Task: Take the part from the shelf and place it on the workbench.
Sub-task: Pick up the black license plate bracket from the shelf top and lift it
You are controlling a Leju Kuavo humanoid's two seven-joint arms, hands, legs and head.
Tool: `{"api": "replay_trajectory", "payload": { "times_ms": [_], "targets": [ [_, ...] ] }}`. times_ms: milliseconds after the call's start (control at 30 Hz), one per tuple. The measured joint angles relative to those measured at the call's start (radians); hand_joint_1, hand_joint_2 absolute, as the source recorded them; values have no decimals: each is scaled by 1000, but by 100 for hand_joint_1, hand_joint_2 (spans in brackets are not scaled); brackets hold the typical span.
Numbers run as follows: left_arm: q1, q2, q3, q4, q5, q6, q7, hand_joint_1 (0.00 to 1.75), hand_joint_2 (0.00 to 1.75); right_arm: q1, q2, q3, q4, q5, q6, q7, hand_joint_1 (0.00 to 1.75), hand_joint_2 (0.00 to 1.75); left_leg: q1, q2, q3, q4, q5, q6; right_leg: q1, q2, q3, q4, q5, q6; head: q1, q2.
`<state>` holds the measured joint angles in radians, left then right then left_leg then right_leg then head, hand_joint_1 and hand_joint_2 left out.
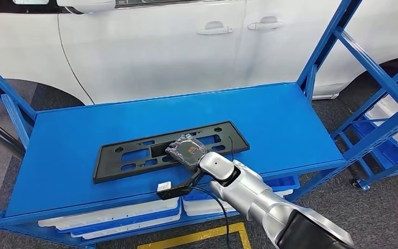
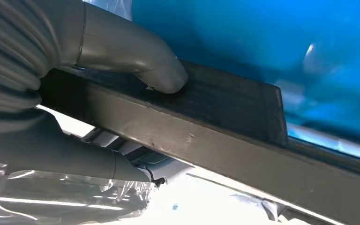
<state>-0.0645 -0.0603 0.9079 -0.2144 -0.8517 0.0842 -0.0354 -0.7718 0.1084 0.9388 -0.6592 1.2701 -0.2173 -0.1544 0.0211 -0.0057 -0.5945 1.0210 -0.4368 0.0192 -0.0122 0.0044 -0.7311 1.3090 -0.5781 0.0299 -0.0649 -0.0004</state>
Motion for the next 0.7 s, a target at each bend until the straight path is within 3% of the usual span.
{"api": "replay_trajectory", "payload": {
  "times_ms": [33, 67, 133, 200, 333, 400, 467, 500, 533, 600, 667, 700],
  "targets": [
    [0, 0, 0, 0, -2, 0, -10, 0, 44, 2, -1, -2, -1, 0, 0, 0, 175, 175, -1, -1, 1, 0, 0, 0, 0, 0, 0, -7, 17, -2, 0, 0],
    [0, 1, 0, 0, -4, -1, -24, 0, 87, 3, -3, -5, -4, -1, -1, 0, 175, 175, -2, -2, 2, 0, -1, 0, 1, 0, 21, -56, 51, -7, 0, 0],
    [0, 0, 0, 0, -5, -6, -61, 0, 175, 3, -9, -15, -14, -2, -3, 0, 175, 175, -5, -4, 4, 1, -2, -2, 7, -1, 87, -200, 118, -22, 0, 0],
    [0, 0, 1, 0, -1, -10, -93, 0, 175, 9, -19, -29, -32, -3, -10, 0, 175, 175, -7, -5, 3, 1, -4, -10, 14, -2, 122, -281, 142, -31, 0, 0],
    [0, 4, 7, 0, 8, -10, -117, 0, 175, 34, -44, -75, -96, -6, -22, 2, 175, 175, -5, -3, 0, 8, -15, -32, 10, -2, 130, -305, 148, -44, 0, 0],
    [0, 6, 11, 0, 10, -11, -118, 0, 175, 49, -52, -101, -138, -29, -34, -8, 175, 175, -3, -1, -35, 86, -63, -39, 7, -3, 137, -316, 153, -52, 0, 0],
    [1, 6, 19, 0, 17, -22, -126, 0, 175, 80, -65, -144, -206, -133, -56, -66, 175, 175, -2, -1, -97, 218, -122, -46, 8, -4, 138, -316, 152, -56, 0, 0],
    [2, 7, 24, 0, 23, -32, -135, 0, 175, 102, -75, -176, -255, -228, -59, -123, 175, 175, -1, 0, -119, 261, -133, -49, 9, -4, 138, -315, 150, -56, 0, 0],
    [3, 7, 31, 0, 34, -50, -149, 0, 175, 128, -86, -217, -320, -364, -43, -205, 175, 175, 0, 0, -123, 269, -124, -51, 9, -4, 140, -313, 147, -55, 0, 0],
    [3, 7, 48, 0, 62, -95, -181, 0, 175, 183, -110, -312, -488, -738, 80, -381, 175, 175, 3, 0, -79, 178, -60, -53, 8, -4, 146, -306, 138, -48, 0, 0],
    [1, 7, 70, 1, 86, -129, -201, 0, 175, 244, -123, -416, -698, -1186, 338, -498, 175, 175, 5, -1, -22, 61, -16, -49, 10, -5, 146, -293, 127, -38, 0, 0],
    [1, 6, 79, 1, 92, -135, -205, 0, 175, 274, -117, -473, -807, -1385, 489, -523, 175, 175, 4, -2, -9, 32, -11, -43, 12, -6, 143, -287, 123, -34, 0, 0]
  ]
}}
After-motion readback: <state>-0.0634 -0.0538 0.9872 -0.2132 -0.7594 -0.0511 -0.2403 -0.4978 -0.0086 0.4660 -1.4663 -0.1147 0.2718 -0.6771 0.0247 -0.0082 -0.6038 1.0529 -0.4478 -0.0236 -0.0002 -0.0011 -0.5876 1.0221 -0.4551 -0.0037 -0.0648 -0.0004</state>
